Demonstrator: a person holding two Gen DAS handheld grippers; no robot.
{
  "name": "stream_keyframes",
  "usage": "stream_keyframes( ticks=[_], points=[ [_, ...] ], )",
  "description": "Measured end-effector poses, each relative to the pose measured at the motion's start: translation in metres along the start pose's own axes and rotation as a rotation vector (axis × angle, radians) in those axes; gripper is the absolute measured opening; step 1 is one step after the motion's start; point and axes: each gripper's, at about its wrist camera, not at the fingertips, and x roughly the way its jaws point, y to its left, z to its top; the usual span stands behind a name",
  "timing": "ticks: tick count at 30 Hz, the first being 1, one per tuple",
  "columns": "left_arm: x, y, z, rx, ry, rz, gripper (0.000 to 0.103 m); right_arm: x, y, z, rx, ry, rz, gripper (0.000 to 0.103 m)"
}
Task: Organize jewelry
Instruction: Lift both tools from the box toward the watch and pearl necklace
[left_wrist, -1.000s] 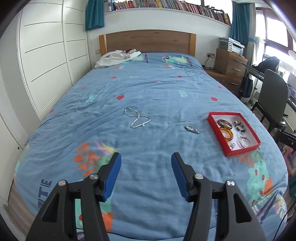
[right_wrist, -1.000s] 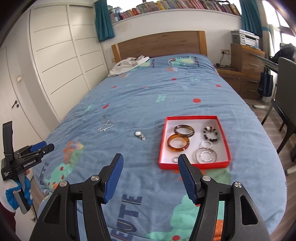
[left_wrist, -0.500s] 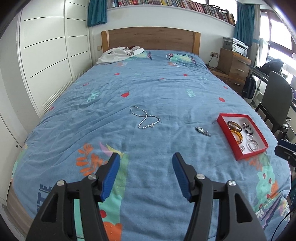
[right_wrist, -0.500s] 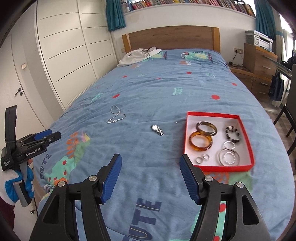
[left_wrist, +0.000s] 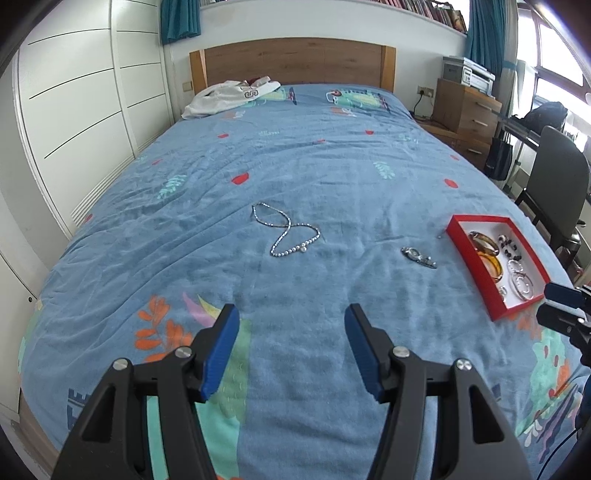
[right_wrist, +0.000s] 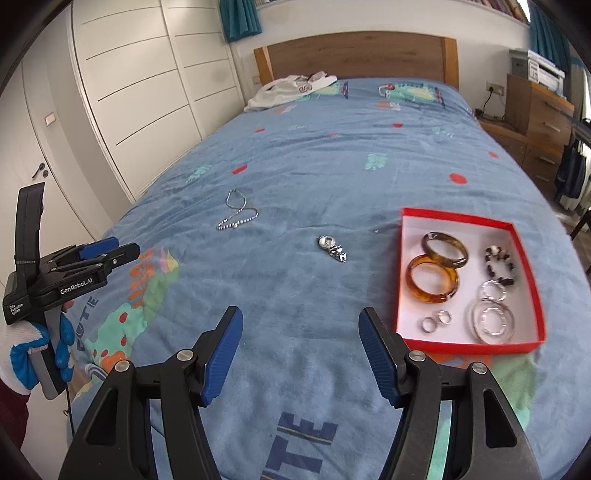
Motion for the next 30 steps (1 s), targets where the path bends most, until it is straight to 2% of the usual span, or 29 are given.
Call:
stream_keyframes(
  ticks=[10,17,22,30],
  points=[
    [0.058,0.002,0.014,0.015,0.053,-0.001,0.059,0.063,-0.01,0.011,0.006,0.072,0.049,0.064],
    [0.107,0.012,0.029,-0.046,0.077,-0.079,0.061,0.104,-0.017,0.033,-0.019,0.113,0.07,0.064],
    [0.145,0.022,0.043,-0.062,0.088,-0.102,0.061,0.128,-0.021,0.051,-0.044,0.129,0.072,0.065],
    [0.2,0.02,0.059,-0.012,0.115,-0.147,0.061,0.166,-0.031,0.073,-0.077,0.177,0.067,0.066]
  ],
)
